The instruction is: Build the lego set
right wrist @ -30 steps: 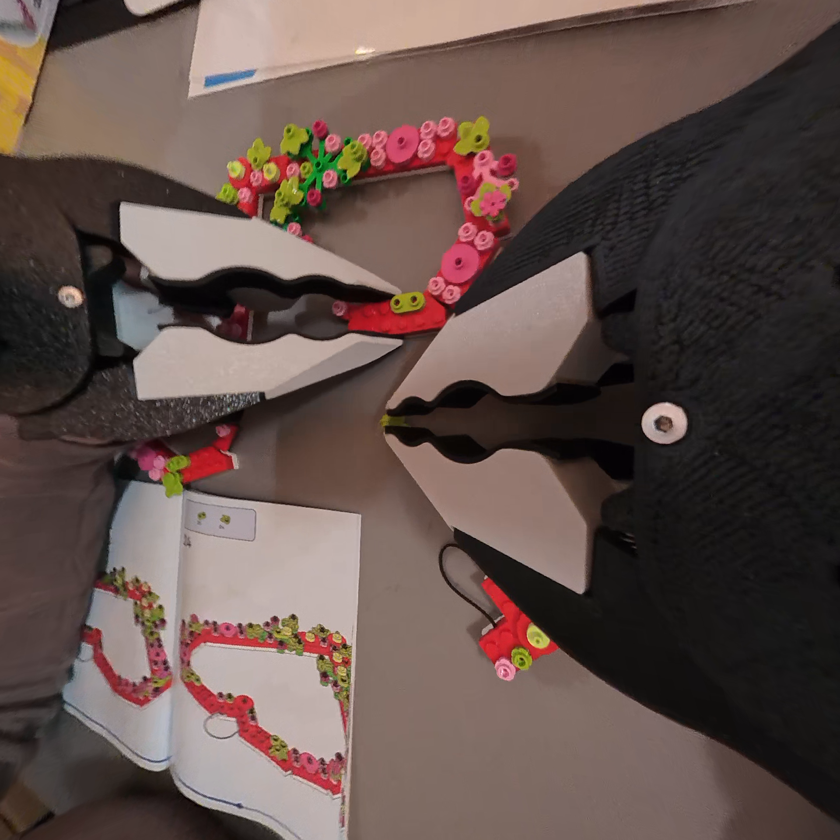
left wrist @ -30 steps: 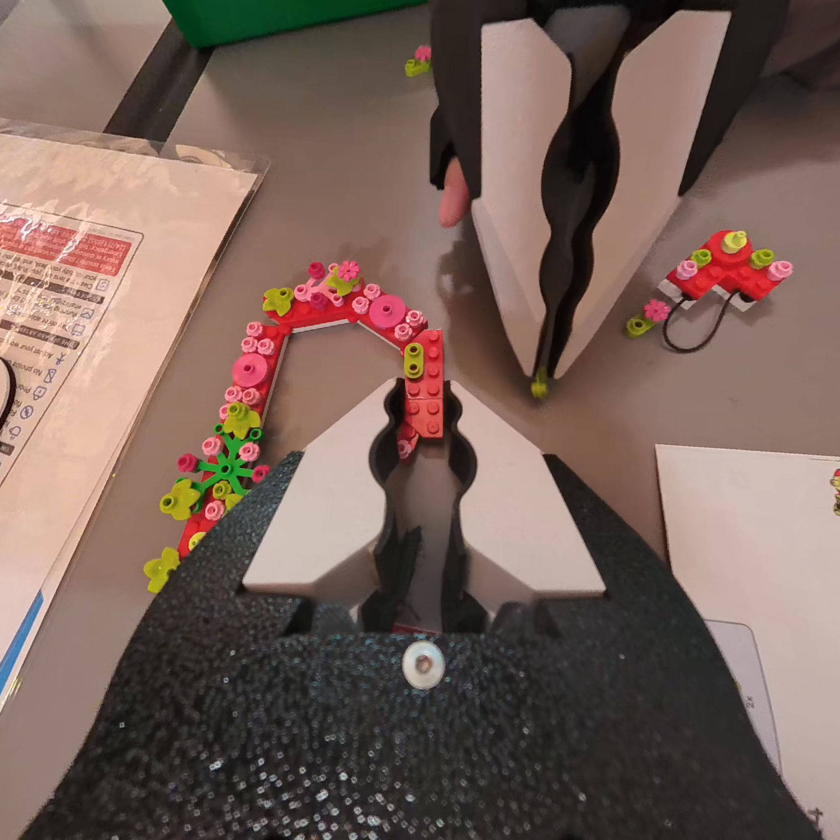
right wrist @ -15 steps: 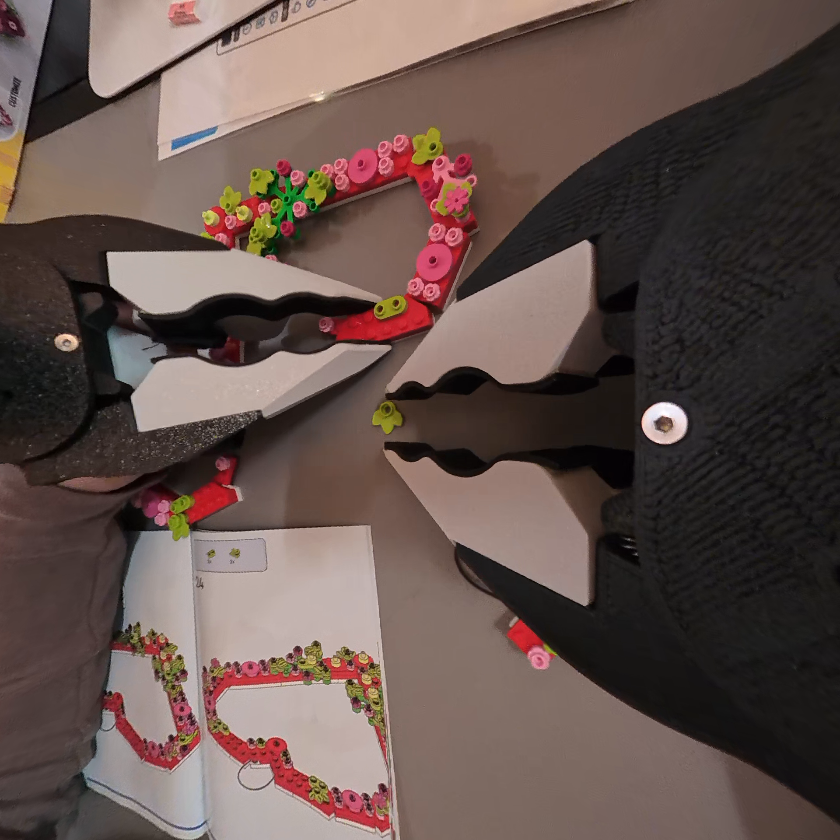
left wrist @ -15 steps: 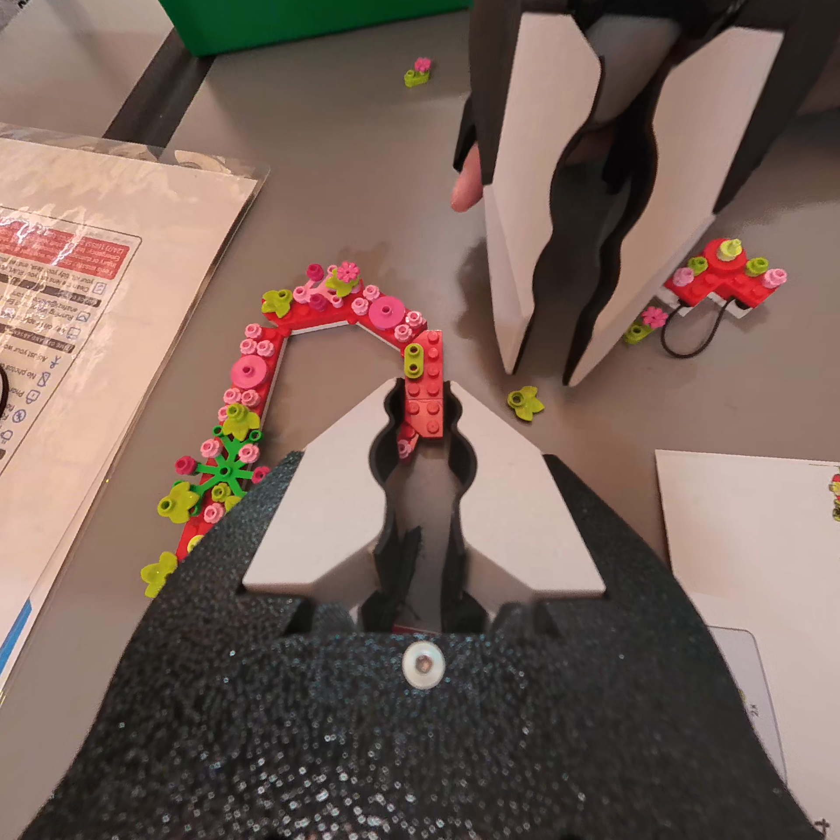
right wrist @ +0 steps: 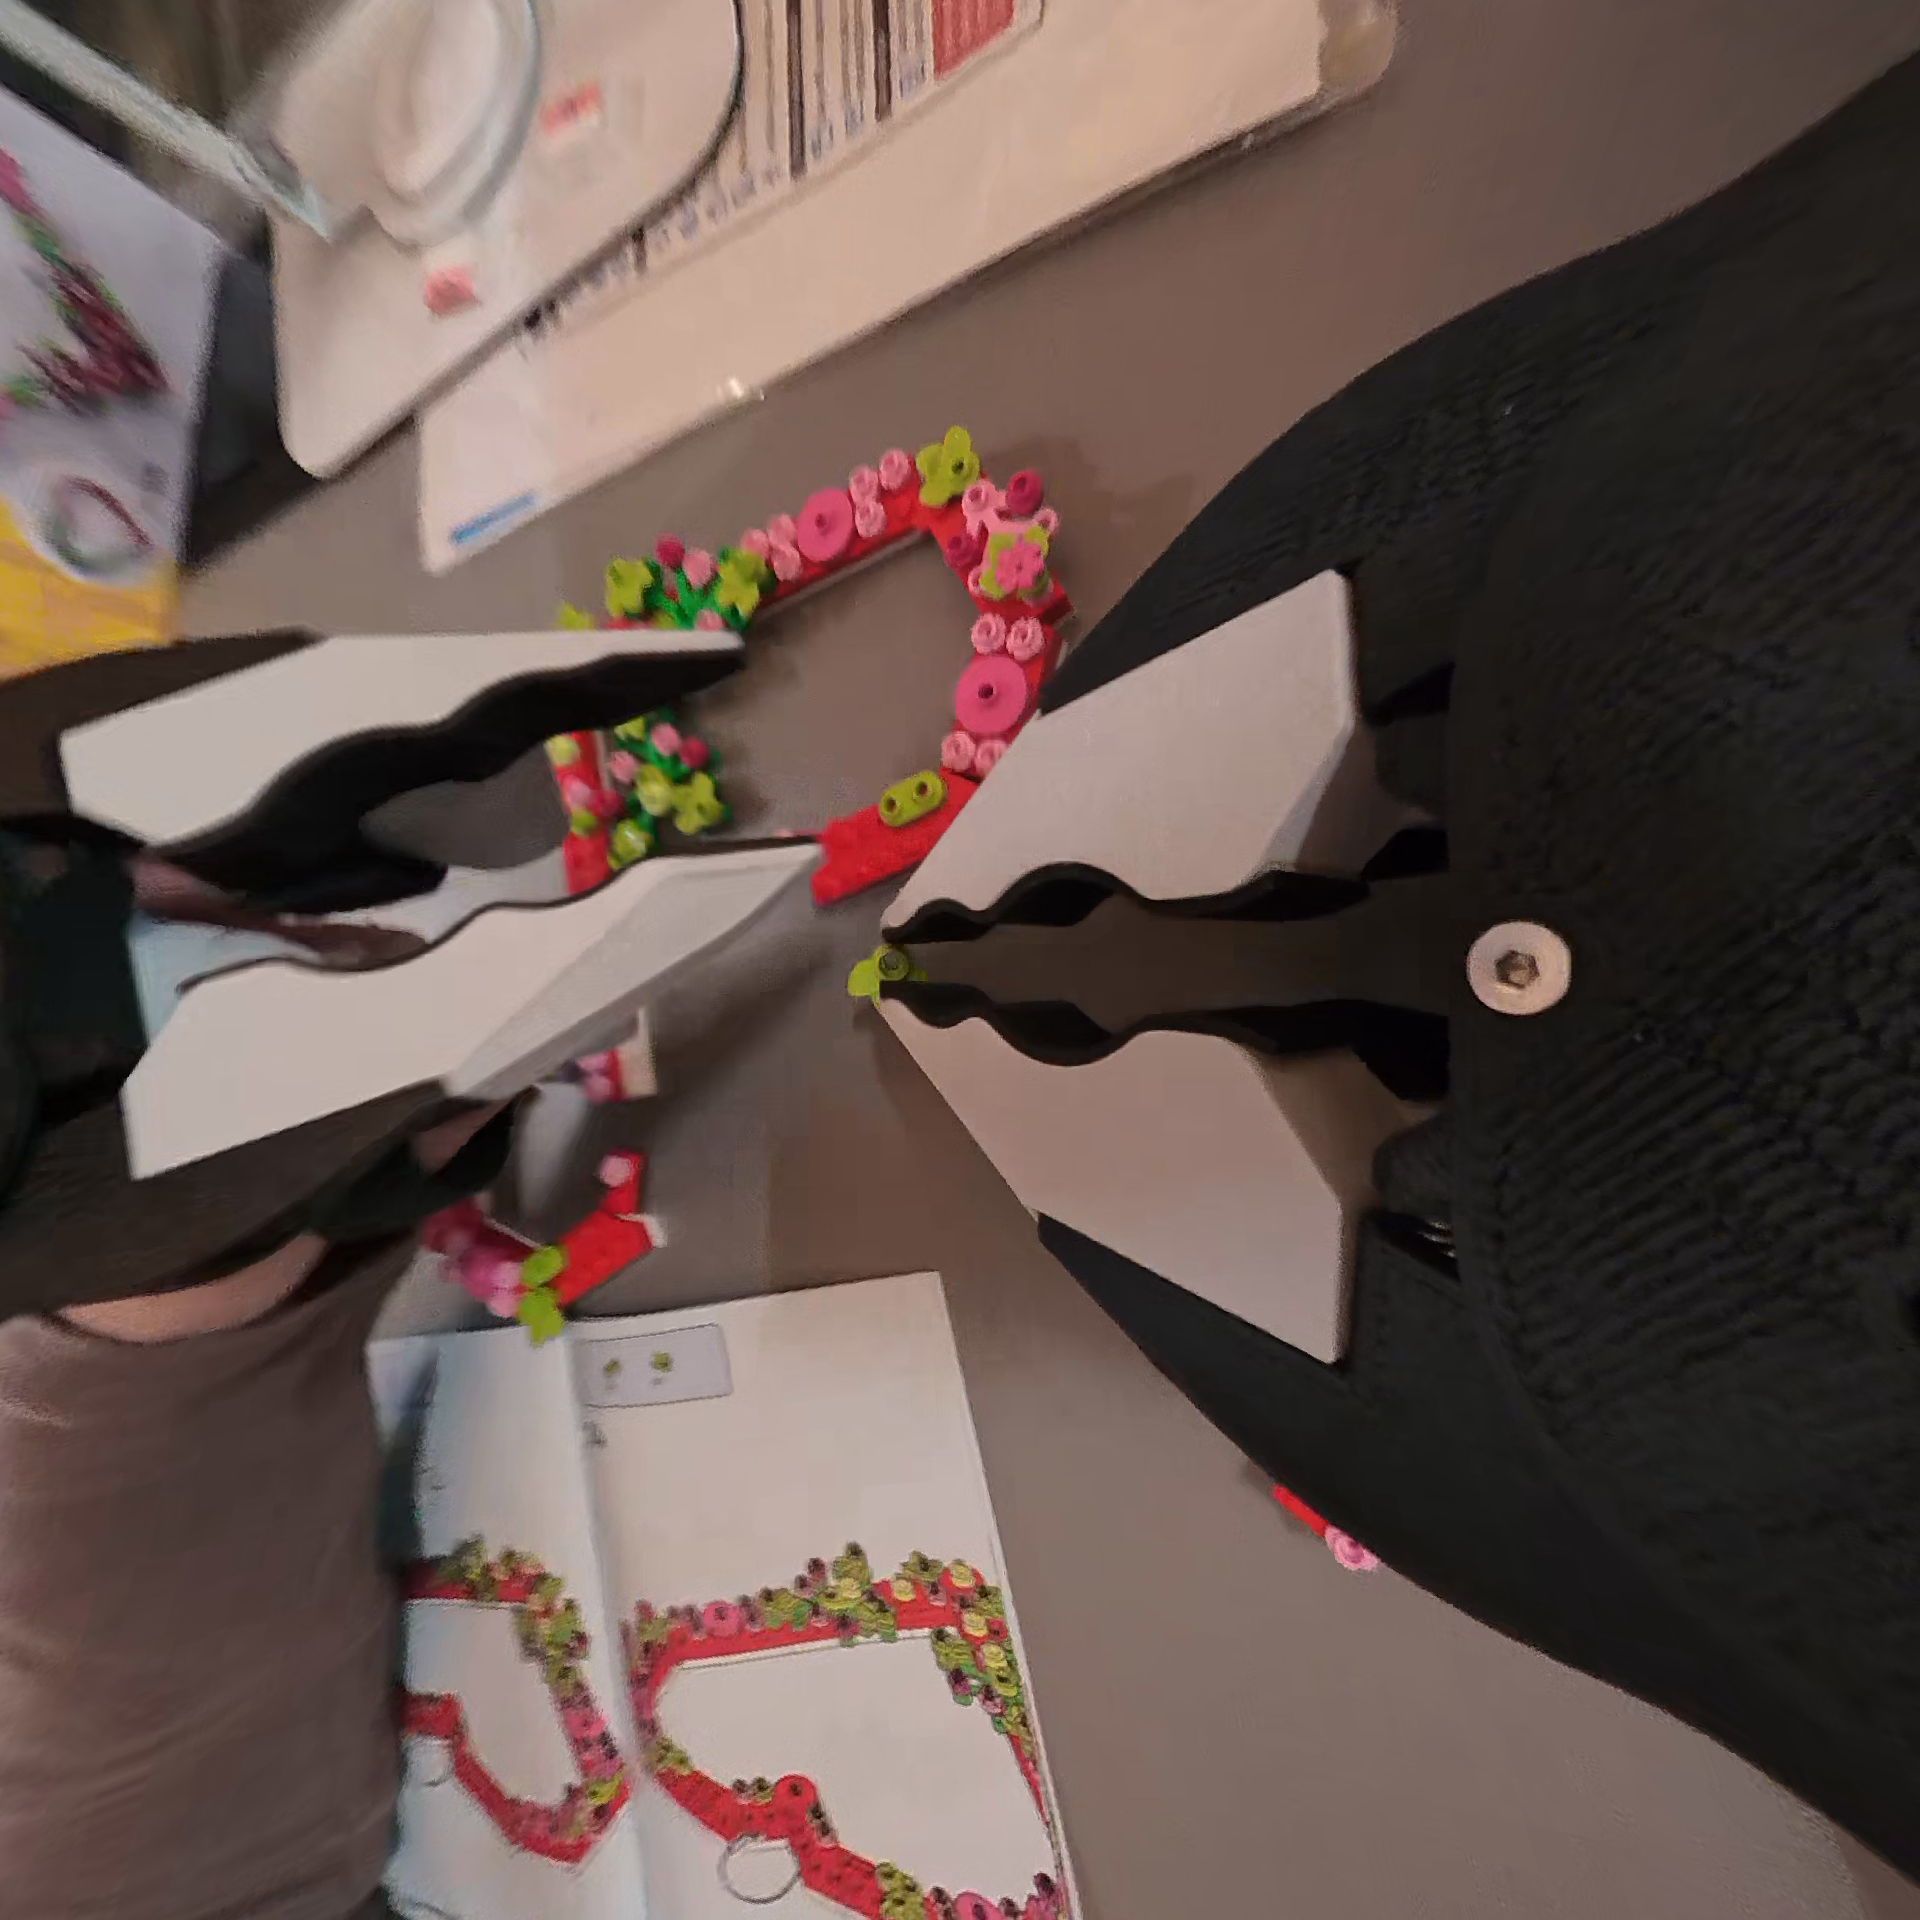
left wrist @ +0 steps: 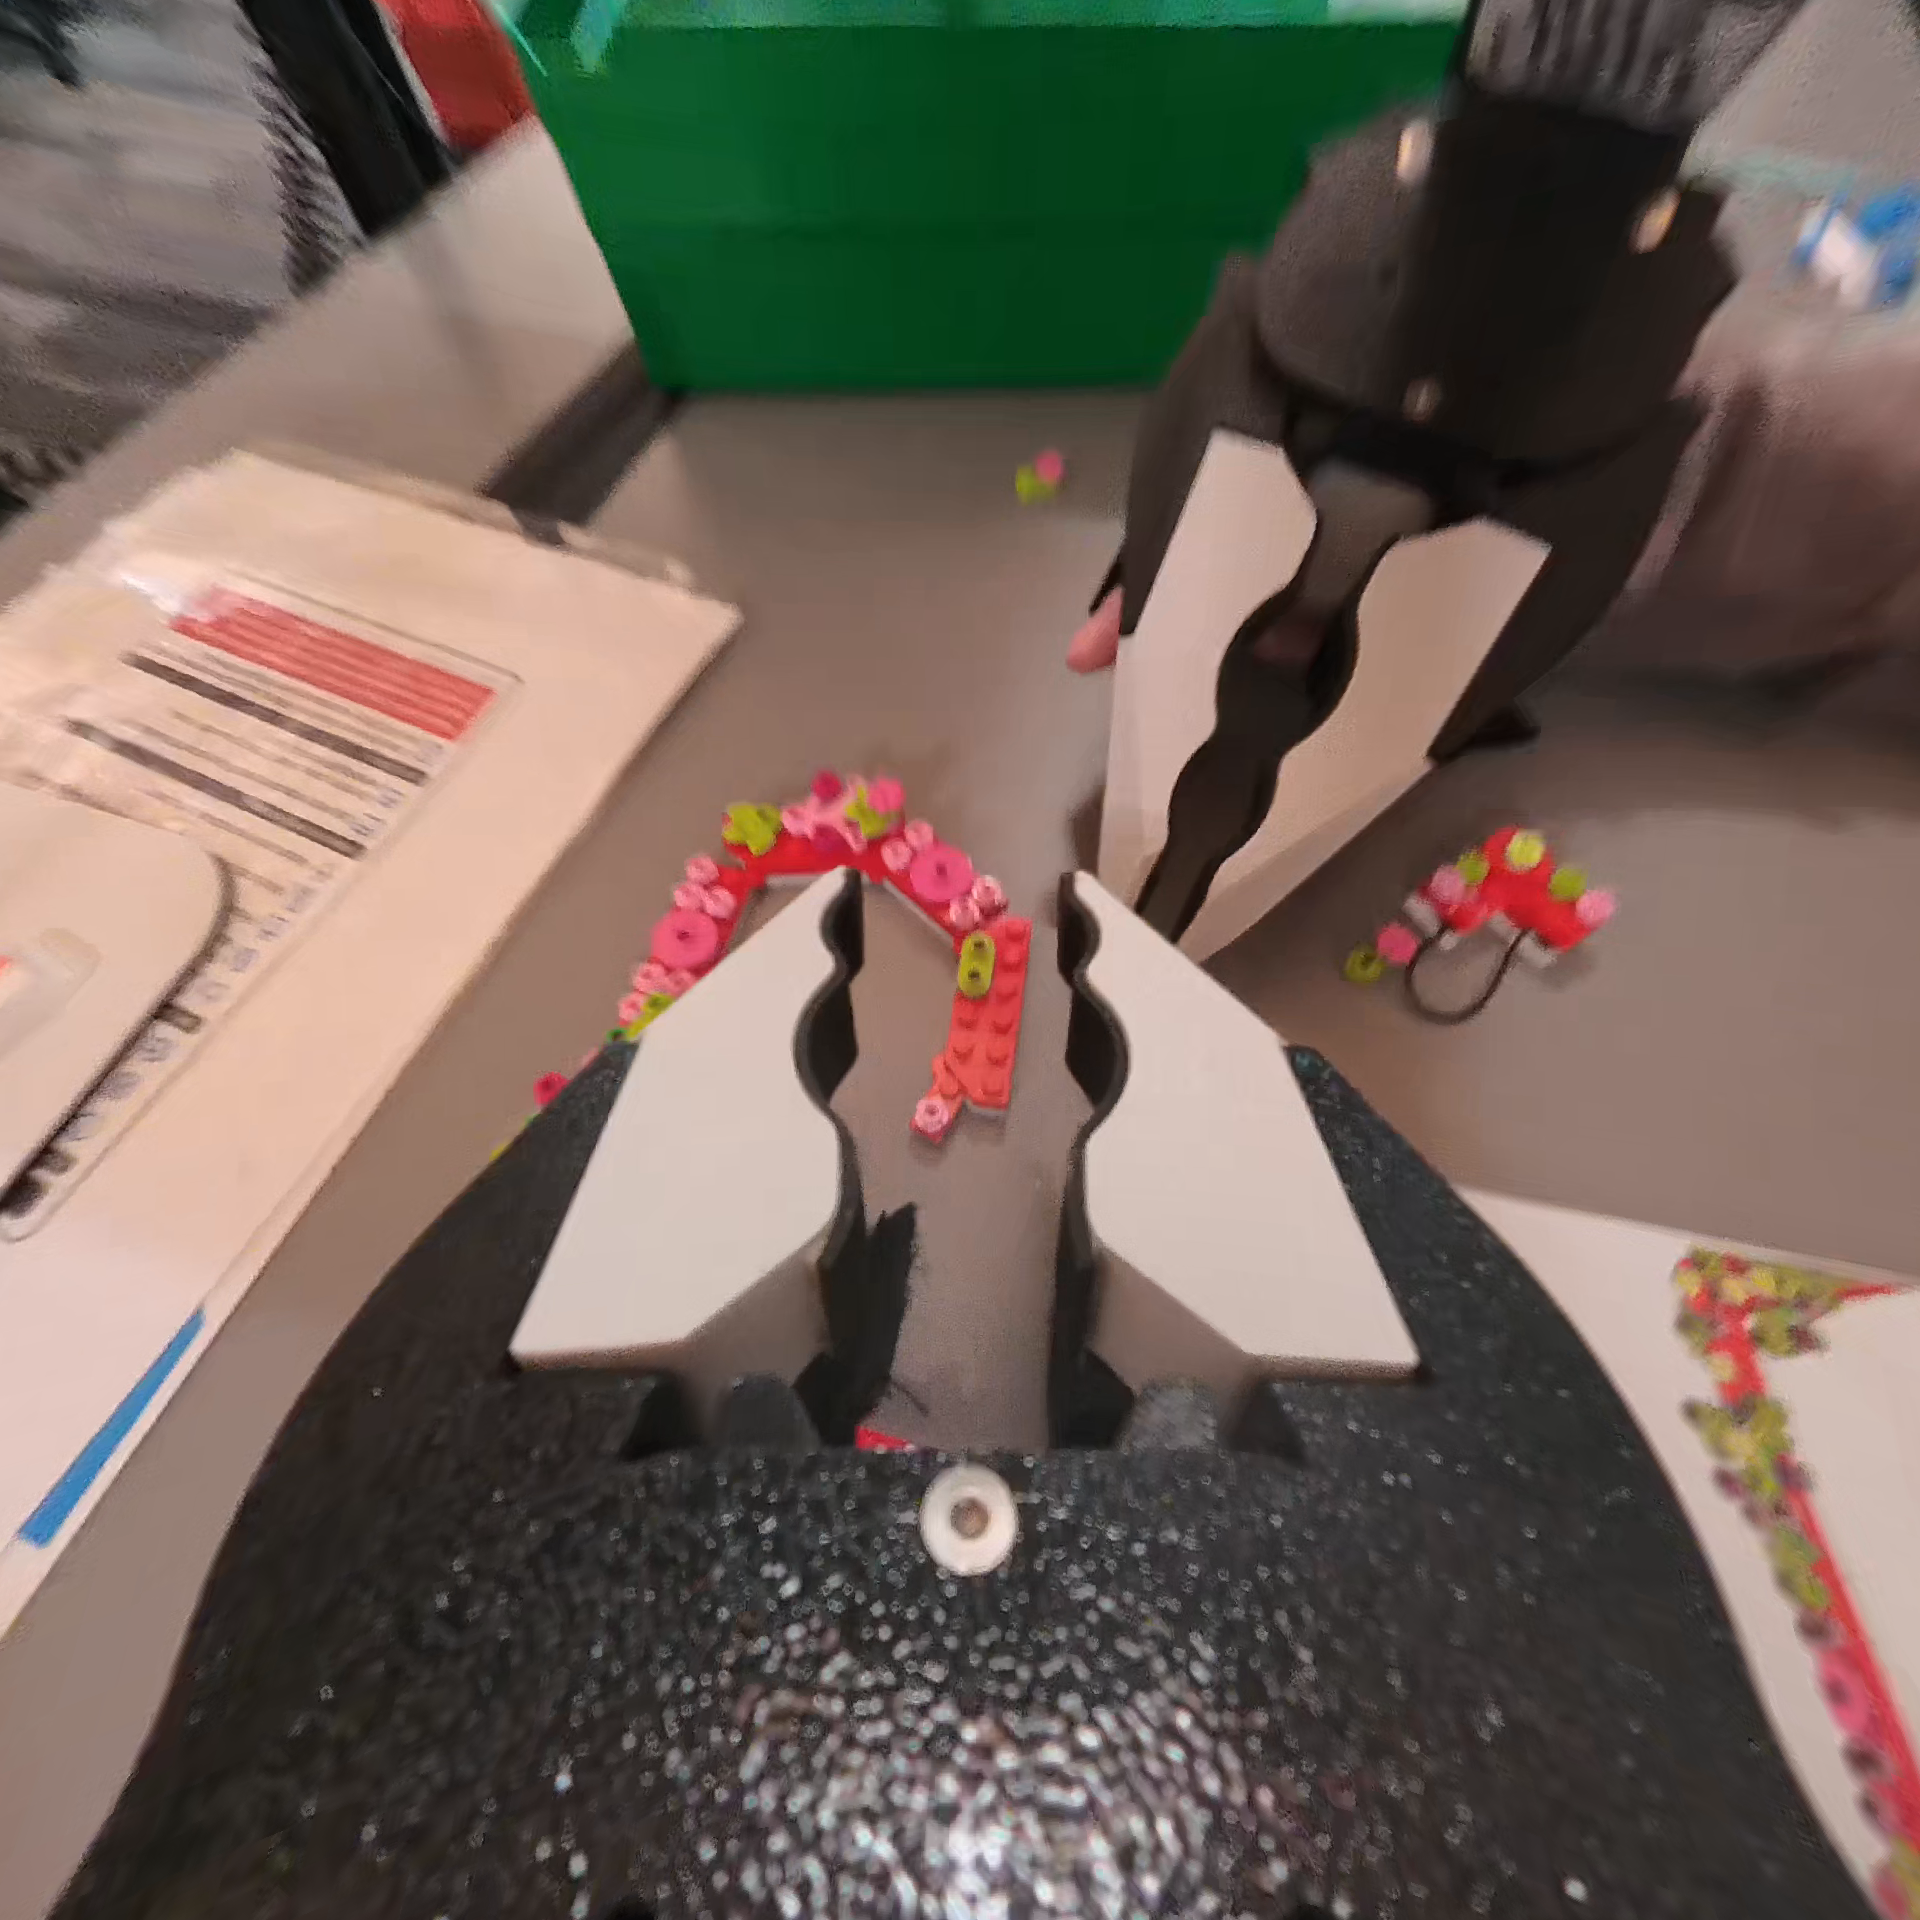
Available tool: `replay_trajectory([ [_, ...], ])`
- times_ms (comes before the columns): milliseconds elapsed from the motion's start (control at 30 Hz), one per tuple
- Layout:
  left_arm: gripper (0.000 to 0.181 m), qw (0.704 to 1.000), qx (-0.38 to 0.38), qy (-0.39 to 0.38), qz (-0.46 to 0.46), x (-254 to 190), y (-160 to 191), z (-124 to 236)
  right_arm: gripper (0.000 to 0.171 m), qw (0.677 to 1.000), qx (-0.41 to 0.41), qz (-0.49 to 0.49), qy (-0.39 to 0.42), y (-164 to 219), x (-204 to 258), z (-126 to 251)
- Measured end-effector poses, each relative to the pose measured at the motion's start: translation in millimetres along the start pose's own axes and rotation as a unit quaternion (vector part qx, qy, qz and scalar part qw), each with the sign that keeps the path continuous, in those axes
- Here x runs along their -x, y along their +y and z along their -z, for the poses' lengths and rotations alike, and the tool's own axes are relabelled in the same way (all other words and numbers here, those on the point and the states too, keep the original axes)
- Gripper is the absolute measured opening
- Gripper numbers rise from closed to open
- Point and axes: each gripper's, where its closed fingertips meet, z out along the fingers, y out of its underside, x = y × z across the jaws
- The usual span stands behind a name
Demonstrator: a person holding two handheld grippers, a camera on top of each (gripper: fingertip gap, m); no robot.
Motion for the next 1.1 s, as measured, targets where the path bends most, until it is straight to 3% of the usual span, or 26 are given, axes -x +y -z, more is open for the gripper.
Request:
replay_trajectory([
  [33,0.037,1.0,-0.027,-0.01,0.011,1,-11,8,0.005,1.0,-0.025,0.0,0.016,-6,-4,5],
  [167,0.037,0.992,-0.112,0.0,0.053,-17,-35,27,0.005,0.99,-0.125,0.003,0.063,-27,-15,29],
  [400,0.021,0.99,-0.123,-0.048,0.041,-36,-29,15,0.004,0.965,-0.258,-0.033,0.039,-53,-16,54],
  [533,0.023,0.981,-0.172,-0.02,0.092,-46,-37,12,0.004,0.958,-0.28,-0.05,0.032,-55,-19,61],
  [667,0.023,0.971,-0.202,-0.045,0.123,-42,-46,14,0.005,0.957,-0.285,-0.05,0.027,-55,-18,62],
  [767,0.02,0.97,-0.202,-0.054,0.122,-44,-51,14,0.004,0.959,-0.278,-0.039,0.027,-55,-16,60],
  [833,0.009,0.97,-0.199,-0.063,0.121,-43,-54,14,0.004,0.96,-0.277,-0.035,0.027,-55,-14,59],
  [933,0.012,0.971,-0.188,-0.095,0.112,-39,-54,14,0.004,0.958,-0.283,-0.036,0.028,-56,-15,61],
  [1100,0.003,0.97,-0.187,-0.084,0.132,-42,-53,10,0.004,0.958,-0.283,-0.034,0.033,-56,-16,61],
])
